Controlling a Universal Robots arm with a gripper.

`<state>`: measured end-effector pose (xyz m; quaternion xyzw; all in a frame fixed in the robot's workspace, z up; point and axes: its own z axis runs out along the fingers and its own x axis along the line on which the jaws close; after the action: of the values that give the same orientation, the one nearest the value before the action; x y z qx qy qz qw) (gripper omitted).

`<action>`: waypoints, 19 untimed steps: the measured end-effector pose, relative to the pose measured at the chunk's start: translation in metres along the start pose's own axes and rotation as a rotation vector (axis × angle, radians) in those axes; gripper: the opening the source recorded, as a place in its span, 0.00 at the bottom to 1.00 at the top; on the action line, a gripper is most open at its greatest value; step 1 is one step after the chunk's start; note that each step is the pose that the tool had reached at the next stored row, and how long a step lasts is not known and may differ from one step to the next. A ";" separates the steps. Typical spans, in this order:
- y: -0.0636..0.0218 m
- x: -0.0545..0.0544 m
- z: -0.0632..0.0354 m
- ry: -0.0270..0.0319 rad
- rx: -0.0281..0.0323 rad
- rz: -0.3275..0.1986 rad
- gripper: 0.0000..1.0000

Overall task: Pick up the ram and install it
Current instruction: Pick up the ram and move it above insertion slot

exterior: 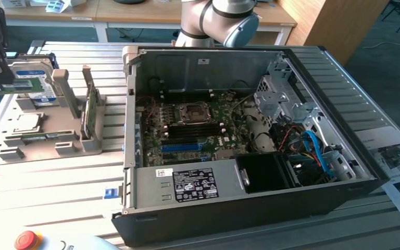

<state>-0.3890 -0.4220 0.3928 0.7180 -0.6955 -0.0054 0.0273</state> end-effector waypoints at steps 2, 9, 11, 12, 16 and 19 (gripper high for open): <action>-0.0018 0.000 -0.0001 0.0000 0.0000 0.000 0.12; -0.0085 0.000 -0.0004 0.0000 0.0000 0.000 0.12; -0.0104 0.001 -0.0005 0.0000 0.0000 0.000 0.12; -0.0113 0.001 -0.0005 0.0000 0.0000 0.000 0.12; -0.0152 0.001 -0.0007 0.0000 0.0000 0.000 0.12; -0.0182 0.001 -0.0008 0.0000 0.0000 0.000 0.12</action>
<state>-0.3707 -0.4224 0.3929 0.7180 -0.6955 -0.0054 0.0273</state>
